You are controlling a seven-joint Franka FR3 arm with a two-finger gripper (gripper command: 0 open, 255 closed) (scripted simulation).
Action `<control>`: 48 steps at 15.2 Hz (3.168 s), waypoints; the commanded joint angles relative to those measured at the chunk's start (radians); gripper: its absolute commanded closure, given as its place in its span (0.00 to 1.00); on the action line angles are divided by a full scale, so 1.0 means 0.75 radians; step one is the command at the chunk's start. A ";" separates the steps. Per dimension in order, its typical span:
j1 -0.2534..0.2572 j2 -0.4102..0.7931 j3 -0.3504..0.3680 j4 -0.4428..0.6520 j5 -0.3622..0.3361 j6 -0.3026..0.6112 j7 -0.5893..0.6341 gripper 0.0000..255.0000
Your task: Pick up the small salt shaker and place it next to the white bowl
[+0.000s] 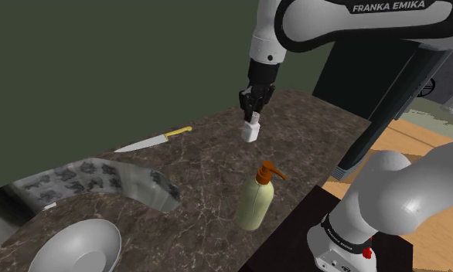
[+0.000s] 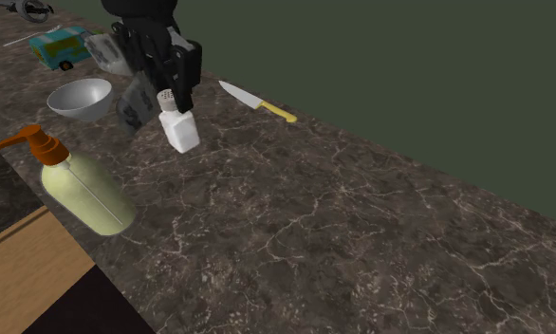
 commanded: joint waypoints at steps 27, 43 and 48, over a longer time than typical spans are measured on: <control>0.259 0.538 0.737 0.539 0.065 0.042 0.990 1.00; 0.443 1.005 0.887 0.863 -0.241 0.081 1.391 1.00; 0.442 1.019 0.882 0.788 -0.254 0.167 1.399 1.00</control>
